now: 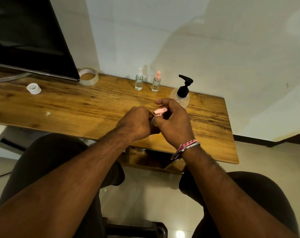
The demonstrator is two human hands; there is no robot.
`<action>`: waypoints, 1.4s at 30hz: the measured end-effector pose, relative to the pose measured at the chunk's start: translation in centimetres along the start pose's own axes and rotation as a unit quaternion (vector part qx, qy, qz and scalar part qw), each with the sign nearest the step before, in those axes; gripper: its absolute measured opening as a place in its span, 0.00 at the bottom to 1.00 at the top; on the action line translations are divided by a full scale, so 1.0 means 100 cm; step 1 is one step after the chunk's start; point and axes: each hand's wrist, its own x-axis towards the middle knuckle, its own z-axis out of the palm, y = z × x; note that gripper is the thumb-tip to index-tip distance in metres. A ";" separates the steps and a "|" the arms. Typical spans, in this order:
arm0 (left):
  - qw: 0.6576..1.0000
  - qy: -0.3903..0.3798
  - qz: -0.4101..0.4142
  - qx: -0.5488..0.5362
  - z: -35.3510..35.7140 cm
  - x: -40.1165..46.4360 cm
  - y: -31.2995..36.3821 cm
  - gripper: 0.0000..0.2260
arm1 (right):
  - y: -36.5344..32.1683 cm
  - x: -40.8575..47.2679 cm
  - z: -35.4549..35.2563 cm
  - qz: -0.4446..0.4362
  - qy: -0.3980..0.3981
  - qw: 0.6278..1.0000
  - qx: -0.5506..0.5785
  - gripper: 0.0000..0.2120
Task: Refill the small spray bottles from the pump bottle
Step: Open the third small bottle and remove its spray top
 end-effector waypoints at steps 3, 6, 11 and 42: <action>1.000 0.005 -0.003 0.001 0.002 0.001 0.000 0.11 | 0.001 0.001 0.002 0.011 0.001 0.999 0.043 0.12; 1.000 0.009 -0.002 -0.010 0.003 0.001 0.000 0.10 | -0.003 0.001 0.004 0.043 0.010 0.990 0.135 0.13; 1.000 0.001 -0.004 0.031 0.006 0.001 0.001 0.11 | 0.002 0.007 0.005 0.075 0.013 0.993 0.093 0.06; 0.997 0.030 -0.035 -0.061 0.001 0.005 -0.010 0.15 | -0.008 0.004 -0.026 -0.041 -0.019 0.990 -0.130 0.08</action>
